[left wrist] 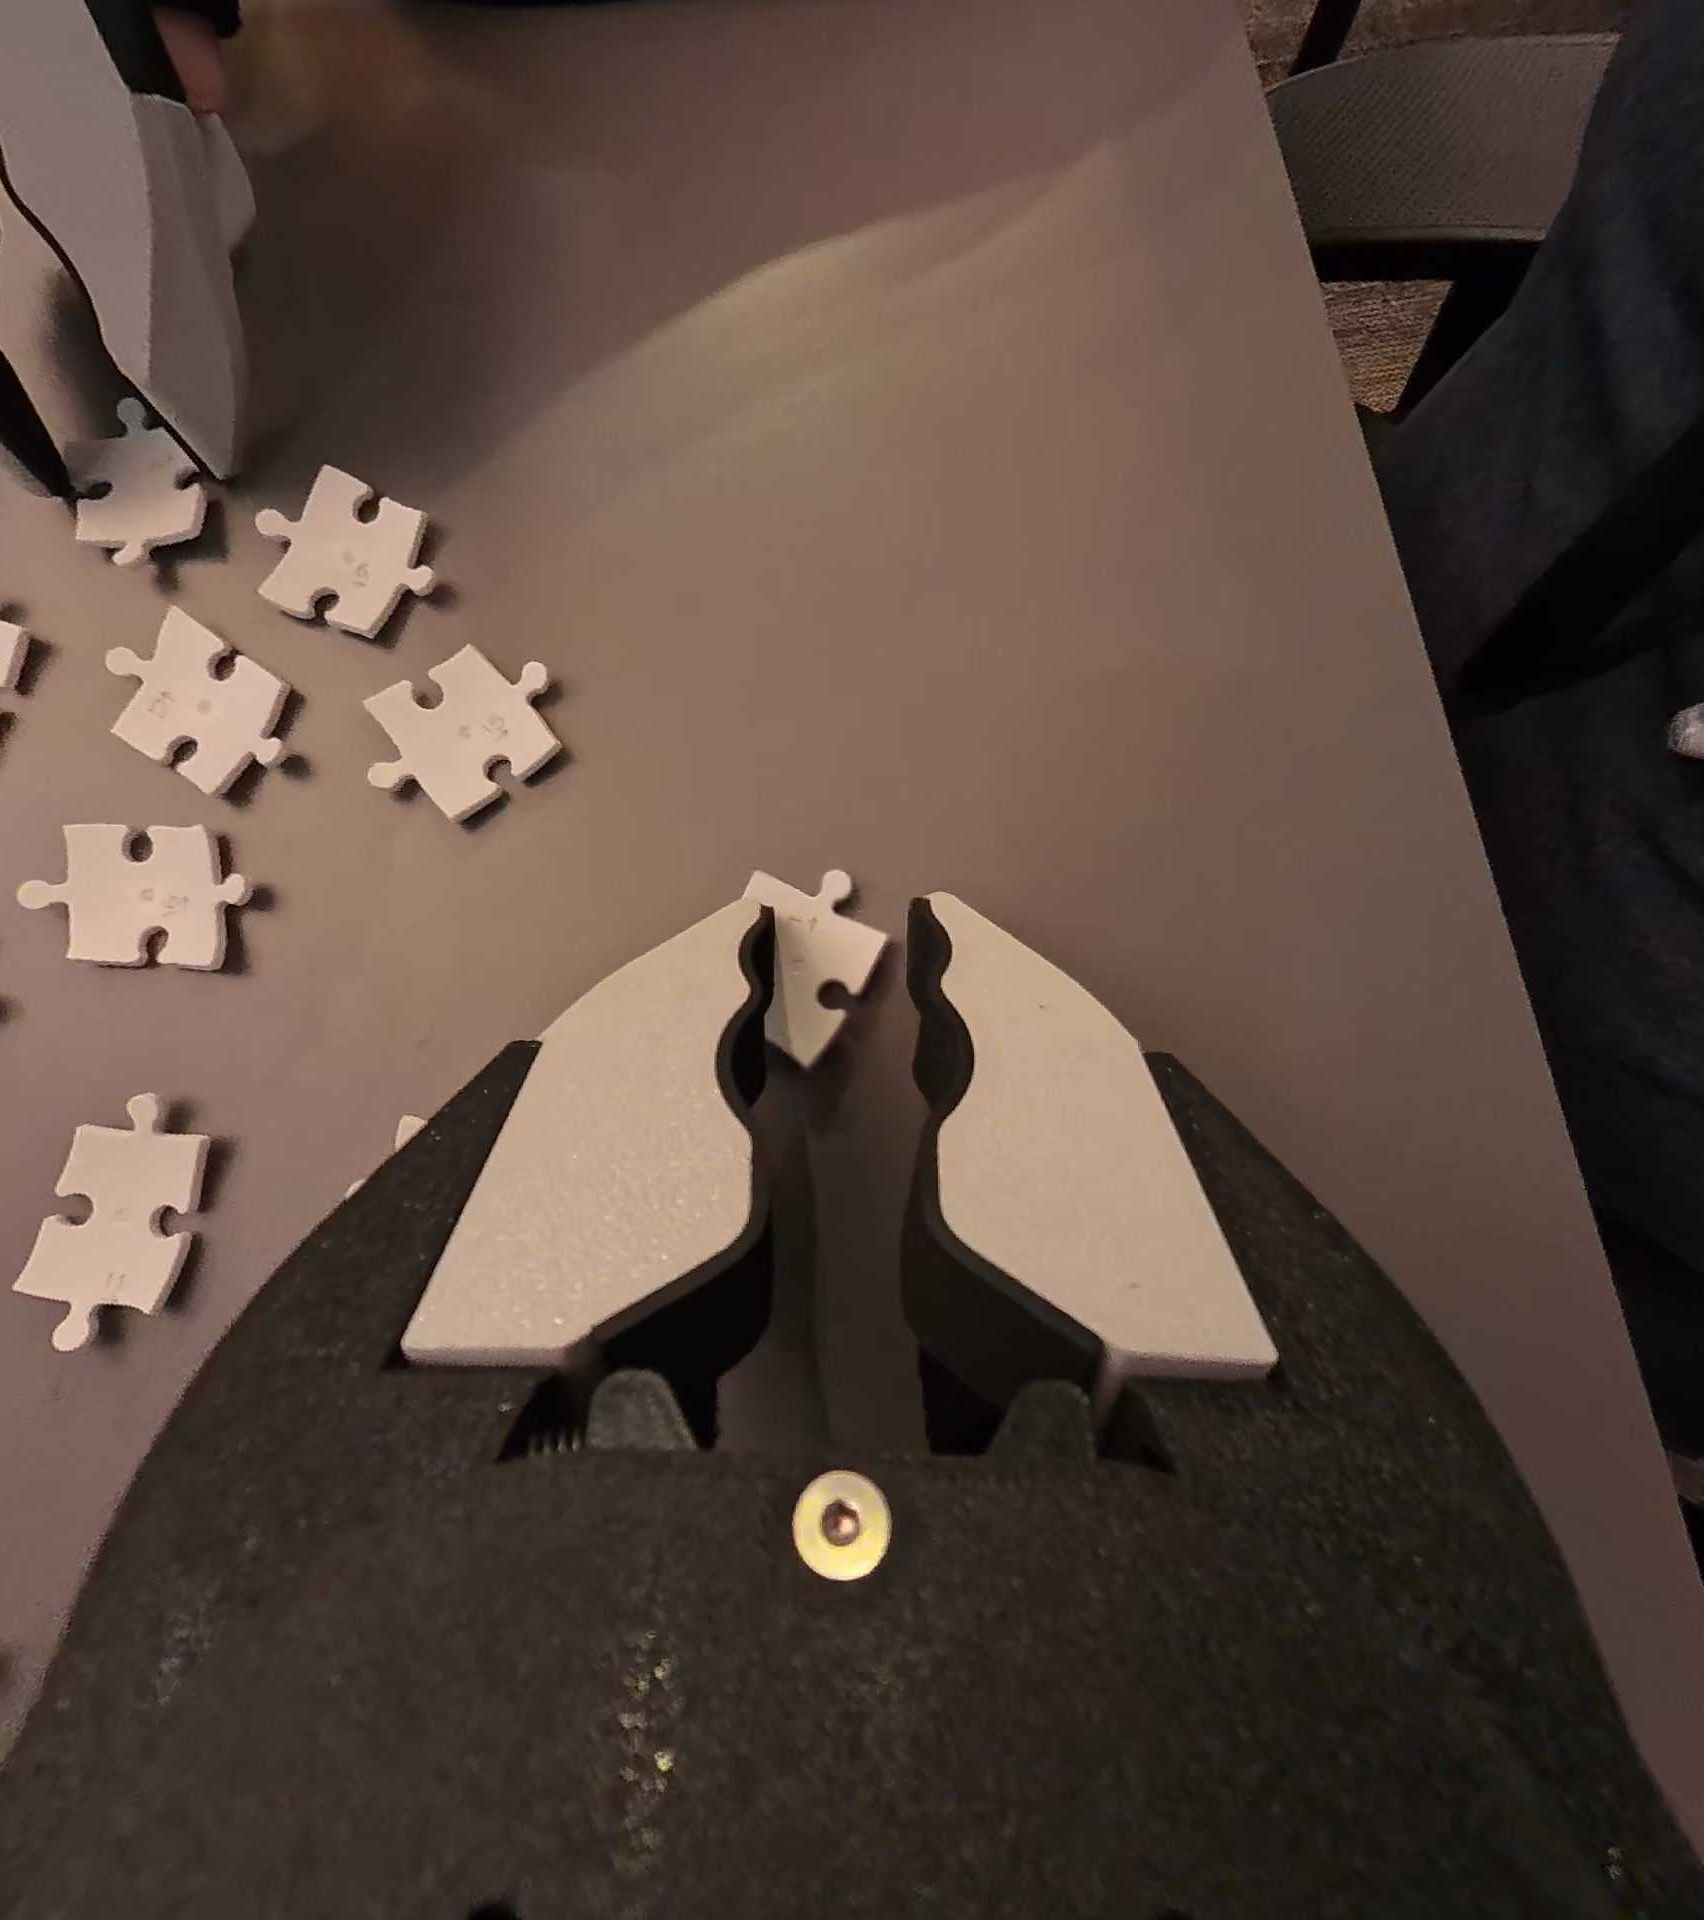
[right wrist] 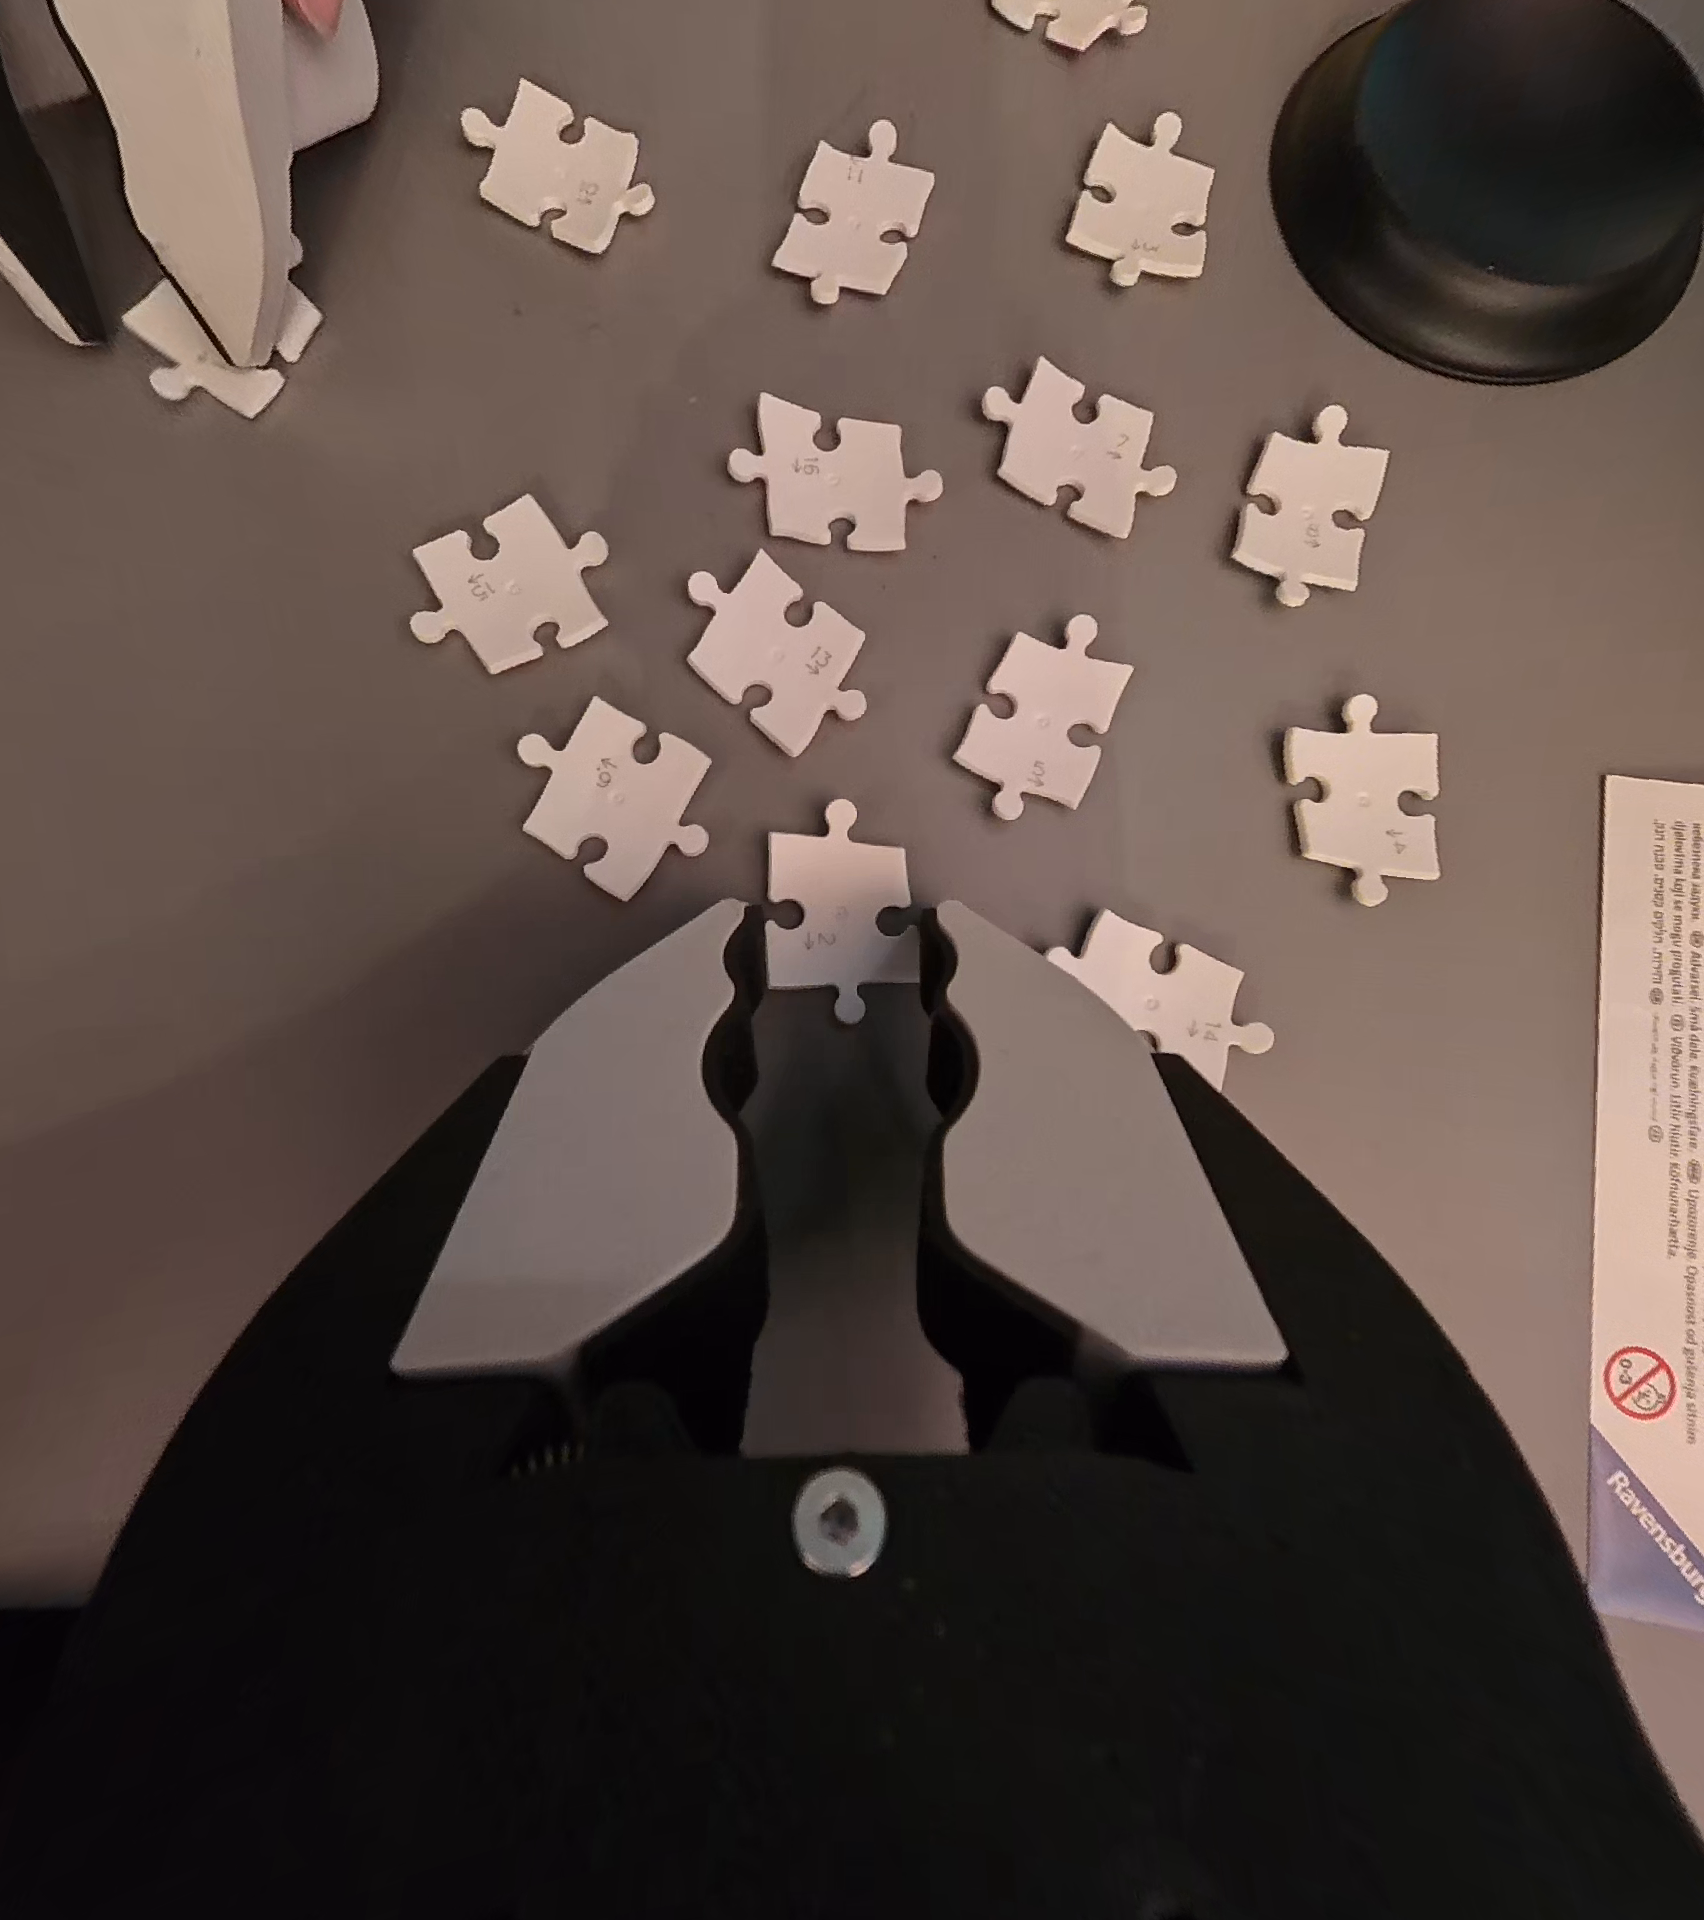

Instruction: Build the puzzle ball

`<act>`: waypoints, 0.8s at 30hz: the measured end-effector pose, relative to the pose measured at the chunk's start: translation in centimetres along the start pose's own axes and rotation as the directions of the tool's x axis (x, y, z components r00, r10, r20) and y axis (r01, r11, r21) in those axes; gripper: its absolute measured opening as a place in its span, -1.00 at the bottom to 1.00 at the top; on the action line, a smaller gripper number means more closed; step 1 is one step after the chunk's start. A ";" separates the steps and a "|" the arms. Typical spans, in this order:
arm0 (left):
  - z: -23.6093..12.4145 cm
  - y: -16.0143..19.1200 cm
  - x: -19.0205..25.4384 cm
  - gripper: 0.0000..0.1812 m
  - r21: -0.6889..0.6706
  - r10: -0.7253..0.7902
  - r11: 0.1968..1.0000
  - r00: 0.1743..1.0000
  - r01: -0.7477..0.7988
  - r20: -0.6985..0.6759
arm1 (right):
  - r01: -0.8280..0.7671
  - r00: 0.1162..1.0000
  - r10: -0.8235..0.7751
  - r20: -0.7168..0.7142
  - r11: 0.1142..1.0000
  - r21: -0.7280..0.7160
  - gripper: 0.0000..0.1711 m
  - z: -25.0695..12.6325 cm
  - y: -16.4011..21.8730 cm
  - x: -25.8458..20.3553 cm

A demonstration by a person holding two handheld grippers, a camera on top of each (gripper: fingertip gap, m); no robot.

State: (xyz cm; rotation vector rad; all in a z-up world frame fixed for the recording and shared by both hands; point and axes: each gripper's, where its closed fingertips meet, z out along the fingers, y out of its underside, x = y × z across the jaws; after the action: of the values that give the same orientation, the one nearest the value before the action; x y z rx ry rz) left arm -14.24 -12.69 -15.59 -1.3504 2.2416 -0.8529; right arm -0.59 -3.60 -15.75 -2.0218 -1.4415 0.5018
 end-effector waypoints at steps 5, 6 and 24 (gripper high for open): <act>-0.3 0.1 -0.7 -0.71 -0.005 -0.001 1.000 0.998 0.001 0.057 | -0.005 1.000 0.005 0.004 1.000 0.005 -0.65 0.0 0.0 0.0; -0.4 0.0 -0.9 -0.71 0.002 -0.006 1.000 0.998 0.006 0.062 | -0.004 1.000 0.004 0.004 1.000 0.004 -0.65 0.0 0.1 0.0; -1.0 -0.6 -1.7 -0.67 0.046 -0.054 0.998 0.994 0.050 0.094 | -0.010 1.000 0.010 0.008 1.000 0.007 -0.65 -0.1 0.1 0.0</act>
State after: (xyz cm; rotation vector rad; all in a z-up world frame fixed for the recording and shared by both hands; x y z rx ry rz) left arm -13.66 -11.08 -14.48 -1.4045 2.1121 -0.8325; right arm -0.46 -3.61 -15.75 -2.0246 -1.4324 0.5187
